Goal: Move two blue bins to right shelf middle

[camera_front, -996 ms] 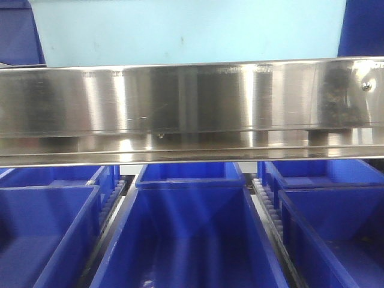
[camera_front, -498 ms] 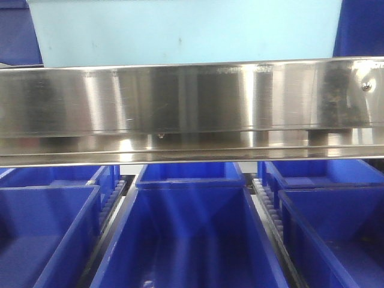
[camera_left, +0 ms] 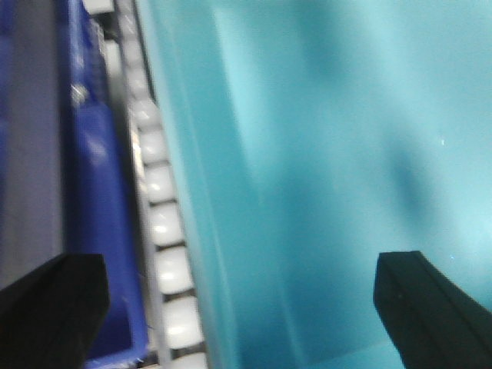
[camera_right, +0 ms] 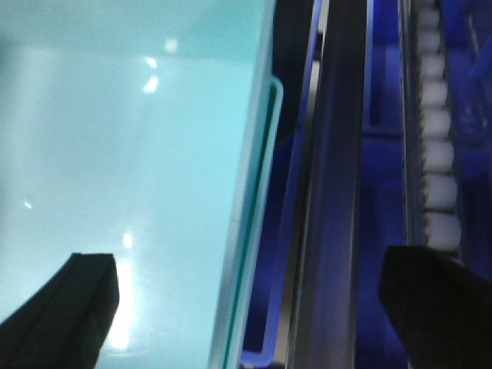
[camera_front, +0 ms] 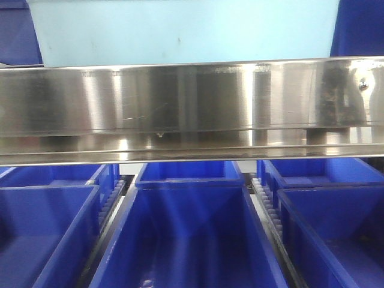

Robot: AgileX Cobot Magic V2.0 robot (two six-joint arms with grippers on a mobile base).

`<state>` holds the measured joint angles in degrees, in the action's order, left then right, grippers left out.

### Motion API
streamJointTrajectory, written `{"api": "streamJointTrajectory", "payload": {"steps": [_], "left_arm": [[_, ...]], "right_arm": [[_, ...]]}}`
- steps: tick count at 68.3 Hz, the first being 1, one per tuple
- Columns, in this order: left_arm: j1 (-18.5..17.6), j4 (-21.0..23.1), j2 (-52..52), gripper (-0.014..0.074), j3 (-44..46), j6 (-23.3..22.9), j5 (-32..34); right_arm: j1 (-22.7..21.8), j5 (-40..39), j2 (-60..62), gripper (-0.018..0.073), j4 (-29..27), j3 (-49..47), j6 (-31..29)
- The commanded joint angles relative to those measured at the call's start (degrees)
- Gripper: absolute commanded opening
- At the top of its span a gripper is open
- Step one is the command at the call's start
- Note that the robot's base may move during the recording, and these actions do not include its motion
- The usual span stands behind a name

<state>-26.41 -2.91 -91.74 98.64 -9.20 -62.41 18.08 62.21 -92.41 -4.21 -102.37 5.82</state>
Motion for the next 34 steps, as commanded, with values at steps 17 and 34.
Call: {"api": "streamJointTrajectory", "payload": {"steps": [17, 34], "left_arm": [[1.16, 3.91, 0.51, 0.0608, -11.46, -0.46, 7.9], [1.16, 4.18, 0.51, 0.0313, -11.45, -0.46, 9.29]], "right_arm": [[-0.18, -2.66, -1.97, 0.0446, 0.49, 9.22, -0.29], [-0.18, -4.82, -1.97, 0.0158, -0.26, 13.94, -0.29]]}}
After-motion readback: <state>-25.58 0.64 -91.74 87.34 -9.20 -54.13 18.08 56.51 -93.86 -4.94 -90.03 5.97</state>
